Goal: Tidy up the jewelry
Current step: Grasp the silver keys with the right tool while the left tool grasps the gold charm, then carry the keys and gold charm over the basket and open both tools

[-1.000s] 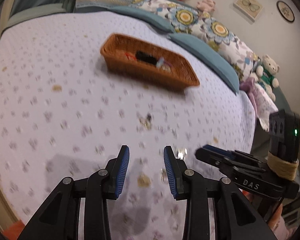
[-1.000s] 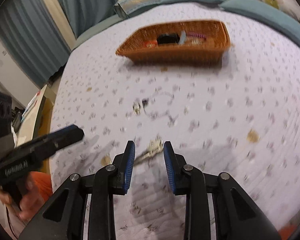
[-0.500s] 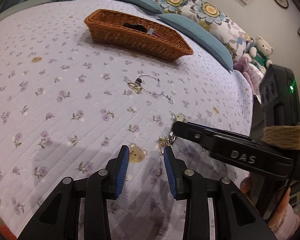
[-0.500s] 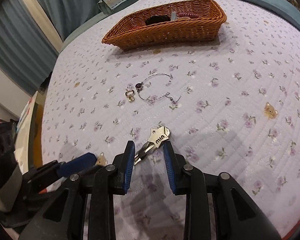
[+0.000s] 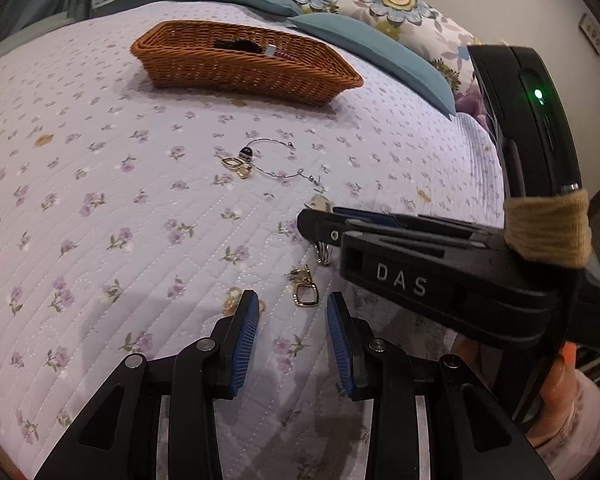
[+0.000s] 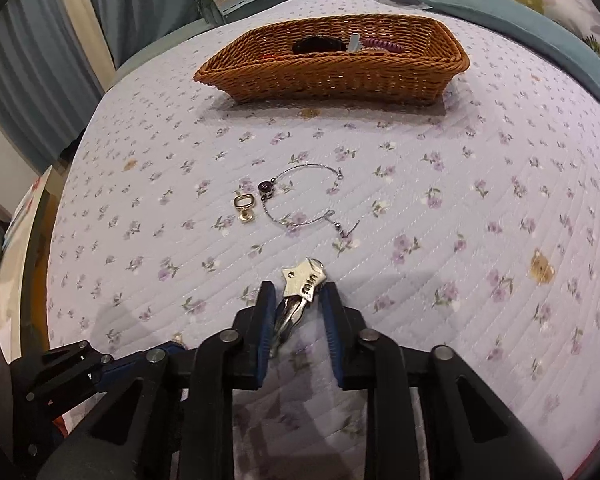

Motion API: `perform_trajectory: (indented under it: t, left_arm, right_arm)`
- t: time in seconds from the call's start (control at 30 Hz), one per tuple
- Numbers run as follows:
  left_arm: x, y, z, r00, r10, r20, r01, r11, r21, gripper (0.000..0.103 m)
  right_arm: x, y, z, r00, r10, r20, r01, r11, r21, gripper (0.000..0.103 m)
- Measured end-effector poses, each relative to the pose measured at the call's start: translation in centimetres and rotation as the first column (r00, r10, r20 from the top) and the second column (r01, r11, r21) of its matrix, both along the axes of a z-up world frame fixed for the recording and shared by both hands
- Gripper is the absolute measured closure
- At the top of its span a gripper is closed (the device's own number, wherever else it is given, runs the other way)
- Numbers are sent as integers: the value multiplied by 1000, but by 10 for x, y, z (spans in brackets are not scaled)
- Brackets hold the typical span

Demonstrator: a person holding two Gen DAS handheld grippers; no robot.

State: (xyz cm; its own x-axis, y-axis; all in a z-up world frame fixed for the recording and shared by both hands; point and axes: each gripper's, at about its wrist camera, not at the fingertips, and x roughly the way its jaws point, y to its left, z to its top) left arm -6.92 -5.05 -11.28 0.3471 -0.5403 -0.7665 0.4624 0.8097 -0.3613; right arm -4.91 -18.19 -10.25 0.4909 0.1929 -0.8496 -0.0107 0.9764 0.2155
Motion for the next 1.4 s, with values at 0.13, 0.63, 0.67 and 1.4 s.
perform_trajectory:
  t: [0.13,0.63,0.67,1.4]
  left_arm:
    - [5,-5,-1,1000,4,-9,-4,1000,-4,67]
    - [7,-29,-3,998,9,58,-15,994,107,72]
    - [8,-28,-3,998,13,55,-18,995,102,73]
    - [6,-9,12,993,84,85,-87,996,23,88]
  right_arm:
    - [2,-19,-1,1000,15,-7,-14,999,41,89]
    - [6,-27,-3,999,54,6,-54,997,54,87]
    - [6,-26,-3,998,56,8,-56,997,51,83]
    - [2,-31,9,996,40,76,-43,998,38,84]
